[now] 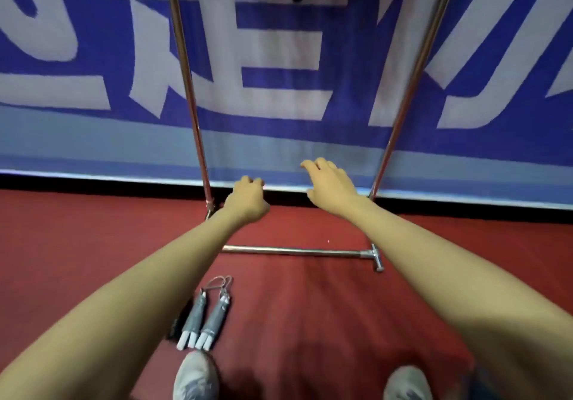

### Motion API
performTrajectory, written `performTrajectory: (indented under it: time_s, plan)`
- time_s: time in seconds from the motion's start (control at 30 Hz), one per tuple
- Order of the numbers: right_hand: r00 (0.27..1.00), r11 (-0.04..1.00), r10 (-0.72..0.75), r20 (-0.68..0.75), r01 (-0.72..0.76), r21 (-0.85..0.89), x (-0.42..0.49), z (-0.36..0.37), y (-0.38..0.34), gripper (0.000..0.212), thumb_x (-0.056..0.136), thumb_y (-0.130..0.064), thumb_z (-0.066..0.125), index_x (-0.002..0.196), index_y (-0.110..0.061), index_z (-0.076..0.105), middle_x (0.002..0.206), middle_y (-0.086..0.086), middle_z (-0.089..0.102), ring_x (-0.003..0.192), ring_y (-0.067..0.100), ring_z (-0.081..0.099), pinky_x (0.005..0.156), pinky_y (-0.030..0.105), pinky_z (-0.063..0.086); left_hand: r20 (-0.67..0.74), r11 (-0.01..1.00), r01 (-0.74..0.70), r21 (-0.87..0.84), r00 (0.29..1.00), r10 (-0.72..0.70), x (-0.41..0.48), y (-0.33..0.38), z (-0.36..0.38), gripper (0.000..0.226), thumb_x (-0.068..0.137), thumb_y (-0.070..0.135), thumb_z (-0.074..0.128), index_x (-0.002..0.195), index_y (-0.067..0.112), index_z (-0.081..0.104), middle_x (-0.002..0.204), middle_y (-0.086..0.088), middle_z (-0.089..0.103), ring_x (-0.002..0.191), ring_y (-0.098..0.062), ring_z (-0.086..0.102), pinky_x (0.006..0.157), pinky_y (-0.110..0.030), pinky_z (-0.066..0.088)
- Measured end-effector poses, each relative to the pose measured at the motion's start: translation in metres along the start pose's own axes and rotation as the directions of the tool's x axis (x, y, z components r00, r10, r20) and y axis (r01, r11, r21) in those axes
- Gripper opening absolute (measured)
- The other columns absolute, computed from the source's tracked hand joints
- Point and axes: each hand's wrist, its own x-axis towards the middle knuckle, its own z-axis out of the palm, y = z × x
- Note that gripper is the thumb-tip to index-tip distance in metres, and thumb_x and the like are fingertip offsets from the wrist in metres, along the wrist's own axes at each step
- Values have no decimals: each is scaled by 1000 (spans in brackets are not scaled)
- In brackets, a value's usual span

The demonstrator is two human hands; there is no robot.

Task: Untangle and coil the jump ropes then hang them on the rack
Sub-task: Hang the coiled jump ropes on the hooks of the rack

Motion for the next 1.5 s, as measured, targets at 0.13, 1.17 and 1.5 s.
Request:
performTrajectory:
  time_s: [0.13,1.17,1.5]
  plan:
    - [968,997,20,250,-37,67,-8,106,-14,60,89,-15,57,144,-14,33,136,13,42,126,33,42,99,42,39,157,988,151,11,976,-151,2,-65,77,62,83,25,69,136,6,46,137,-21,41,127,-38,41,106,-40,37]
    - [714,689,140,686,-568,450,28,435,-155,27,80,-22,70,101,-5,70,104,19,68,96,32,64,75,34,47,267,866,498,-45,841,-470,22,-274,304,51,88,3,49,138,9,41,134,-24,48,122,-41,45,102,-43,34]
    - [751,232,254,610,-659,715,0,401,-74,29,78,-9,77,71,-24,53,77,6,61,78,21,57,79,45,52,238,867,418,-271,902,-360,27,-201,285,36,90,4,54,126,-2,54,117,-28,54,113,-39,49,94,-32,30]
